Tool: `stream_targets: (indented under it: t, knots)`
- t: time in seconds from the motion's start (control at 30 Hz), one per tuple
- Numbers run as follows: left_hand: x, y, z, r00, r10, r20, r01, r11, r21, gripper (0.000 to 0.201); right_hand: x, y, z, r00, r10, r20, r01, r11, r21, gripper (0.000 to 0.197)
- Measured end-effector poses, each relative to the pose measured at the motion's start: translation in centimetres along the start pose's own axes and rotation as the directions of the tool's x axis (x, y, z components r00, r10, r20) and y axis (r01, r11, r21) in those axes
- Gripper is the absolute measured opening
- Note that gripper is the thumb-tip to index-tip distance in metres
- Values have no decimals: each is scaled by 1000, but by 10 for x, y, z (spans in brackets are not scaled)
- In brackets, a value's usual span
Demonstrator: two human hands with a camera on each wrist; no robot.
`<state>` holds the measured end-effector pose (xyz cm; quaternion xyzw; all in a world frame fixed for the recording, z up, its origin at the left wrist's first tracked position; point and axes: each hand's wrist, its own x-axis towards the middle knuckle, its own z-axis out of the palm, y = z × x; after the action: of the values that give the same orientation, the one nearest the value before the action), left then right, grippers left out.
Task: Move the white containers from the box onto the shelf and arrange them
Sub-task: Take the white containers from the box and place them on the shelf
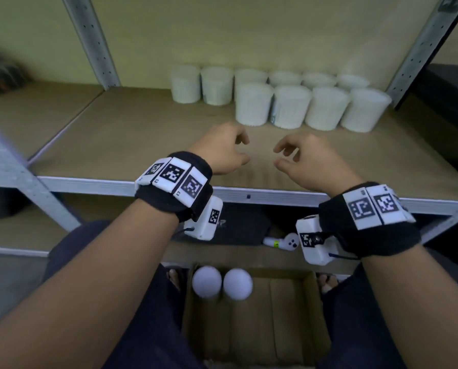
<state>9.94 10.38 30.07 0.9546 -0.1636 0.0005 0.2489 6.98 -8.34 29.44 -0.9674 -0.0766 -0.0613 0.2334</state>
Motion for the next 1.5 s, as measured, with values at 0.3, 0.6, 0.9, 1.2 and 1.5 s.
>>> stream_targets:
  t: [0.3, 0.6, 0.9, 1.2, 1.5]
  knots:
    - [-78, -25, 44, 992, -87, 96, 93, 994, -57, 11, -58, -5, 76, 973, 64, 223, -85, 993, 87, 11]
    - [-82, -74, 133, 823, -284, 492, 230, 958, 169, 26, -70, 23, 174, 819, 226, 527, -227, 972, -64, 29]
    - [-78, -174, 288, 607, -414, 678, 251, 910, 332, 45, -93, 65, 268, 615, 331, 716, -237, 943, -233, 55]
    - [-100, -177, 301, 662, -432, 612, 243, 897, 371, 45, -94, 93, 348, 593, 358, 721, -284, 931, -229, 80]
    - [-107, -179, 324, 736, -462, 496, 197, 846, 495, 66, -95, 97, 387, 607, 363, 707, -232, 932, -279, 100]
